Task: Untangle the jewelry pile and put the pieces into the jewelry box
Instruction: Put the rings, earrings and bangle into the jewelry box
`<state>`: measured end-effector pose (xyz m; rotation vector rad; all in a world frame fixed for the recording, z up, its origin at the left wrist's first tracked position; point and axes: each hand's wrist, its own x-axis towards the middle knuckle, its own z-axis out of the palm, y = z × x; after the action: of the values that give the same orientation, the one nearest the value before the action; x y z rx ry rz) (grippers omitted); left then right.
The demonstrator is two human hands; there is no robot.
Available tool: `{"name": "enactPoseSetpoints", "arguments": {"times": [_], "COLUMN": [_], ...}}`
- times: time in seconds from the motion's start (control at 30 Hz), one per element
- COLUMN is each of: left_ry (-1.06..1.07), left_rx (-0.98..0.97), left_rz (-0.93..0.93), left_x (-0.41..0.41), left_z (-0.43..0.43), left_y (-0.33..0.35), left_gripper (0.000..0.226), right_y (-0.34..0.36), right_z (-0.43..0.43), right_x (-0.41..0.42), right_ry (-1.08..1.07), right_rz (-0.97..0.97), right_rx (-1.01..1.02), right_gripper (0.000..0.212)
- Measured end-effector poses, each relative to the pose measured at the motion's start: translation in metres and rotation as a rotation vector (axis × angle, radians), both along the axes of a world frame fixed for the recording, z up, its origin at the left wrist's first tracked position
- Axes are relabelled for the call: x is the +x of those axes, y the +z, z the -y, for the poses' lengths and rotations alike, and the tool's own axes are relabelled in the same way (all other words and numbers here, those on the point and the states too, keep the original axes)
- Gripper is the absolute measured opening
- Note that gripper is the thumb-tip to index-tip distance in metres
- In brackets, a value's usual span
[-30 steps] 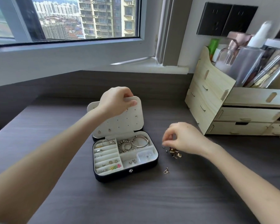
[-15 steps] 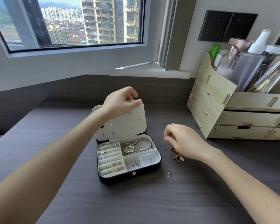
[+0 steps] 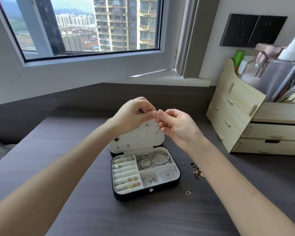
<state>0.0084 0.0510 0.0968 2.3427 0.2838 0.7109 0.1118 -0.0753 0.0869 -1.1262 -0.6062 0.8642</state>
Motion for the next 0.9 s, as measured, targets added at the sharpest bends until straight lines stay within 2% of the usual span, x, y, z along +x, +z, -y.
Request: {"name": "enactPoseSetpoints", "arguments": {"times": [0.13,0.23,0.37,0.53,0.63,0.73,0.9], "left_ry": [0.014,0.021,0.020,0.015,0.032,0.040,0.048], "left_rx": [0.058,0.091,0.078,0.039,0.043,0.058,0.059], "left_rz": [0.006,0.020,0.027,0.024,0.007,0.008,-0.005], "left_x": [0.0017,0.0018,0.0003,-0.0024,-0.0014,-0.0013,-0.0016], "left_z": [-0.0001,0.0007,0.0031,0.0058,0.0066,0.0074,0.0062], "left_y": [-0.0039,-0.0060,-0.0048,-0.0018,-0.0027,-0.0028,-0.0034], "left_gripper": [0.010,0.012,0.018,0.023,0.016,0.022,0.014], "right_y": [-0.0009,-0.0009,-0.0014,-0.0013,0.0015,0.0034,0.0016], "right_z": [0.0037,0.0062,0.0056,0.0067,0.0048,0.0038,0.0043], "right_x": [-0.0001,-0.0002,0.0005,0.0019,-0.0010,-0.0026,-0.0013], "right_ry": [-0.006,0.052,0.096,0.096,0.088,0.097,0.119], "right_rz": [0.013,-0.037,-0.005,0.077,0.089,0.077,0.119], "right_rx": [-0.158,-0.183,-0.106,-0.032,-0.142,-0.217,-0.123], "right_gripper": [0.030,0.033,0.027,0.008,0.029,0.044,0.023]}}
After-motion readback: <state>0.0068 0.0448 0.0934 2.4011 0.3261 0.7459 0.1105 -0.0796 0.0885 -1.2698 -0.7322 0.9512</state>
